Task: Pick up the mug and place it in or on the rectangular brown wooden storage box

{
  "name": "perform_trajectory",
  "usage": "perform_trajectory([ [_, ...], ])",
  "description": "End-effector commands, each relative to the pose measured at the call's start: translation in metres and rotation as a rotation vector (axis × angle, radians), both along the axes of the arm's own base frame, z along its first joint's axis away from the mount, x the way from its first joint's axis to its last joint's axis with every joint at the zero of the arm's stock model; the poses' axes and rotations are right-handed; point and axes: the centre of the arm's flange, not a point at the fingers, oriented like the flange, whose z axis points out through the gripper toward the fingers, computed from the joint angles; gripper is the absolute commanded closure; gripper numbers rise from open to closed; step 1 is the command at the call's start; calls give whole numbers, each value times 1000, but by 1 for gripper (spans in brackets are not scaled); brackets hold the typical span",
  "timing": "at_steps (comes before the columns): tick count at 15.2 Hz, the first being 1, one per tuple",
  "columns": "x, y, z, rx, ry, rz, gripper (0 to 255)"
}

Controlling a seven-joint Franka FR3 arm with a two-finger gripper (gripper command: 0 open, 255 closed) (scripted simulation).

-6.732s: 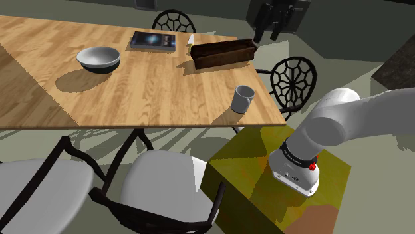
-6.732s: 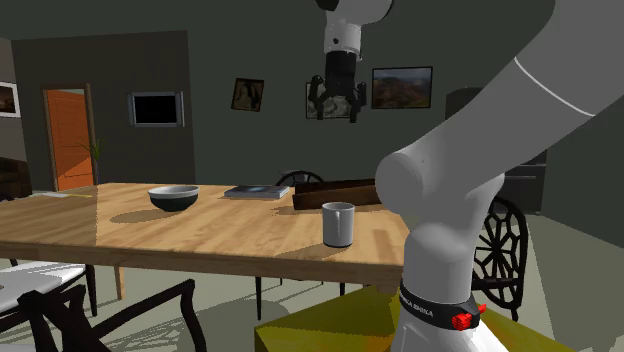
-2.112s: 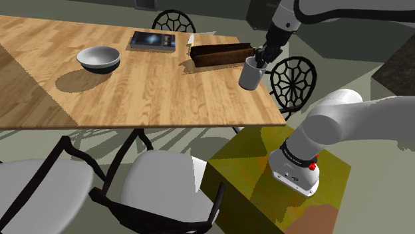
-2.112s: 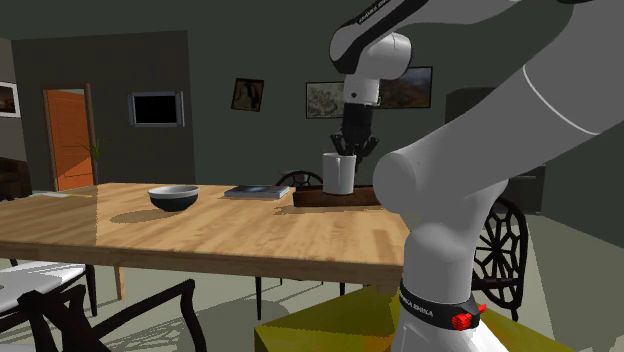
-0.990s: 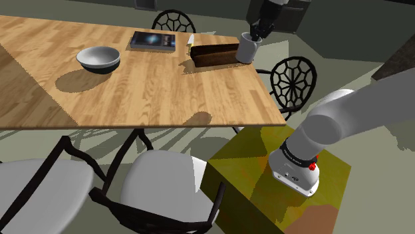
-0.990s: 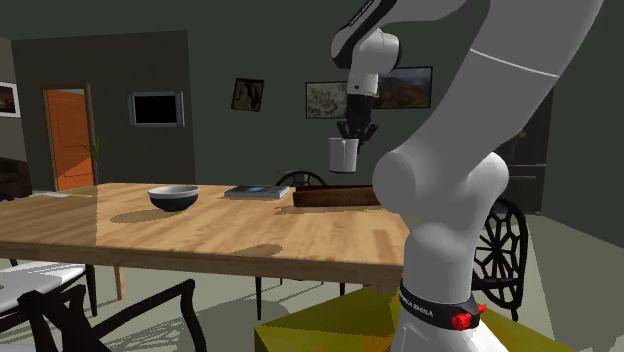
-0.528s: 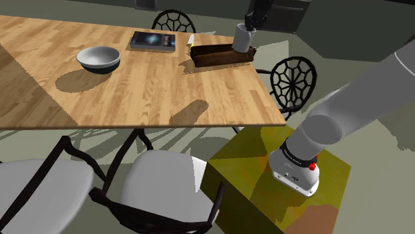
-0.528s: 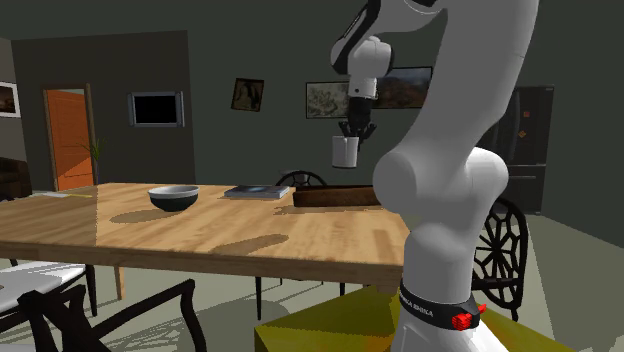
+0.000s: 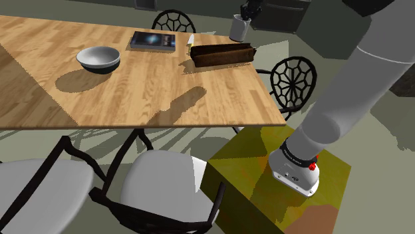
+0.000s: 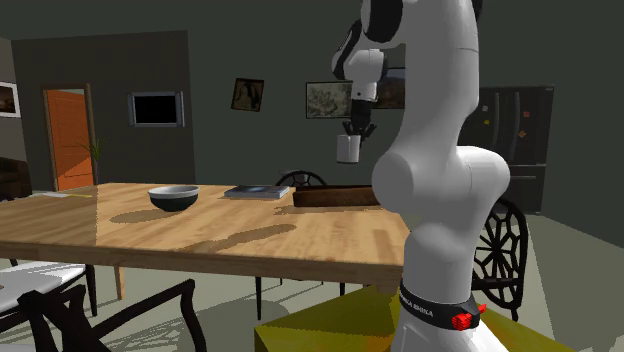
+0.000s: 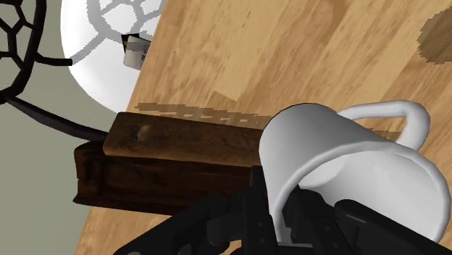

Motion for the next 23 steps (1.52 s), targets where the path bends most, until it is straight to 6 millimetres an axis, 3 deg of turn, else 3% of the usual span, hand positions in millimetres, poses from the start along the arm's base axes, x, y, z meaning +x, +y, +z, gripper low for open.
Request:
perform_trajectory([
  [1, 20, -15, 0, 0, 0, 2, 255],
  [8, 87, -77, 5, 0, 0, 2, 255],
  [23, 87, -77, -75, 0, 0, 2, 255],
])
